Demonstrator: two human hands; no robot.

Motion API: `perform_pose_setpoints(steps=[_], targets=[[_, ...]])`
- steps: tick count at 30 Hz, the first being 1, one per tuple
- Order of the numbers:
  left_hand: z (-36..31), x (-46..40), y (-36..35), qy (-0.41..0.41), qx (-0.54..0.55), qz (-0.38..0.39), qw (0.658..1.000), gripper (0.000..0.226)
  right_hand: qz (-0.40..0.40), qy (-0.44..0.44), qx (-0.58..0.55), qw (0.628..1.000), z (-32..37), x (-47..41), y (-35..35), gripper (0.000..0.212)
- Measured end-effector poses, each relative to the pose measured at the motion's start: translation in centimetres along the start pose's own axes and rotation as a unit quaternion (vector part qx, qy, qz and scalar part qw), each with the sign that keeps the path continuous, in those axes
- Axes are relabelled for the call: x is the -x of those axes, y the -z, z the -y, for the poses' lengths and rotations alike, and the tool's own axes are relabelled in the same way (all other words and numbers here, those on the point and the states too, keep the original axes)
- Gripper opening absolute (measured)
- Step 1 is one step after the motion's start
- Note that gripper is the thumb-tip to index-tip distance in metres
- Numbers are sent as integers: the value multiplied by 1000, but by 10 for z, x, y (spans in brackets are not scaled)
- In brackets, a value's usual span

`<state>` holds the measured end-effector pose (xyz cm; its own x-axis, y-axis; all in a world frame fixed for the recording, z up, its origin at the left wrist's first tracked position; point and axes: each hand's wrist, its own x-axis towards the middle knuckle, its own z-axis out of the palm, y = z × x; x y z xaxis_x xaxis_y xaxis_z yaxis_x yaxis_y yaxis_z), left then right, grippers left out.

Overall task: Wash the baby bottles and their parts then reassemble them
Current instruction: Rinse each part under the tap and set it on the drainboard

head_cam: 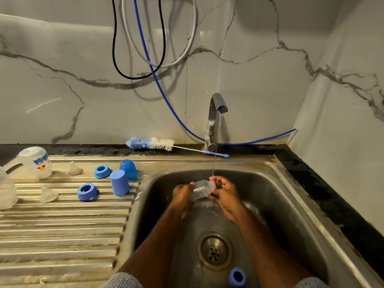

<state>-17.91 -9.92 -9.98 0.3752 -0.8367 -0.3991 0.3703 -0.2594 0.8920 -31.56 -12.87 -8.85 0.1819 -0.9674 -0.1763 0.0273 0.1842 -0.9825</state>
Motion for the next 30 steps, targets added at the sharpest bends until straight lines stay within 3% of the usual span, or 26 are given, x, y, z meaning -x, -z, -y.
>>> perform_pose_setpoints(steps=[5, 11, 17, 22, 25, 30], targets=[[4, 2, 3, 19, -35, 38, 998, 33, -17, -2, -11, 1000, -1, -2, 3, 29], [7, 2, 0, -91, -94, 62, 989, 27, -76, -54, -33, 995, -6, -11, 7, 16], [10, 4, -6, -260, -296, 82, 915, 60, -104, -105, 54, 988, -13, -12, 12, 10], [10, 6, -11, -279, -296, 69, 911, 57, -97, -116, 68, 986, -11, -9, 13, 16], [8, 7, -12, -290, -294, 75, 907, 54, -56, -139, 98, 984, -13, -6, 12, 9], [8, 8, -17, -315, -288, 70, 901, 48, -14, -161, 92, 983, -16, -3, 13, 19]])
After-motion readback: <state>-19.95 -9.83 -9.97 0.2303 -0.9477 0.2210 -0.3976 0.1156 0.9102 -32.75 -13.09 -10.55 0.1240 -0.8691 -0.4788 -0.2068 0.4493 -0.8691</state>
